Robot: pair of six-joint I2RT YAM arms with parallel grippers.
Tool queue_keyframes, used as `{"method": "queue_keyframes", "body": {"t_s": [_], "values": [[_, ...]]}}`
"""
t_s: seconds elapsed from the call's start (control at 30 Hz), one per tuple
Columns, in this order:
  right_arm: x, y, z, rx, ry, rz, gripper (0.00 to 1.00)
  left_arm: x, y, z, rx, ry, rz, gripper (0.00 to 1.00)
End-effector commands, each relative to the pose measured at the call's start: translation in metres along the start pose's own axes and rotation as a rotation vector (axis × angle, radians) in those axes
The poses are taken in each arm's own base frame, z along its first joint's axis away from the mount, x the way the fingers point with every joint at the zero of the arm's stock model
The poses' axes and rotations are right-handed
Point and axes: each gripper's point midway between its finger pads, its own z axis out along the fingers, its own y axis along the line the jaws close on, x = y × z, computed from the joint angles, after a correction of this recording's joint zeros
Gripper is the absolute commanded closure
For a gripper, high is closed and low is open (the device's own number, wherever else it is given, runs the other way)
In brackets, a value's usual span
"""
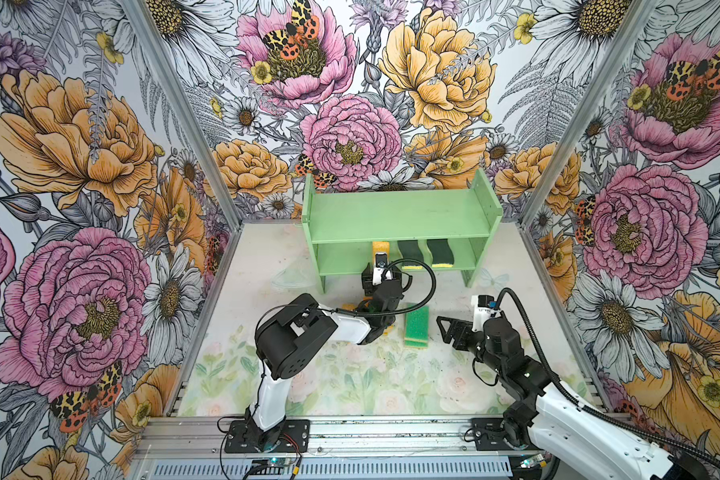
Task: Place and organize the cleaning sponges onto the shelf
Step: 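Push the held yellow sponge into the lower shelf beside the scouring pads, then open the left gripper and release the yellow sponge on the shelf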
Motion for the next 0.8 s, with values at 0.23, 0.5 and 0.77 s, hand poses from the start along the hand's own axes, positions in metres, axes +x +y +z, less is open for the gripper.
{"method": "queue_keyframes", "body": {"t_s": [0.23,0.5,0.77], "values": [[-0.004,-0.003,-0.002,0.011,-0.024,0.015,0.18,0.003,0.006,-0.006,-0.032,-0.010,0.017,0.19],[-0.005,-0.002,-0.003,0.010,-0.026,0.017,0.18,0.000,0.001,-0.016,-0.028,-0.029,0.036,0.10],[-0.005,-0.002,-0.003,0.009,-0.027,0.016,0.18,0.000,0.005,-0.020,-0.033,-0.034,0.031,0.04]]}}
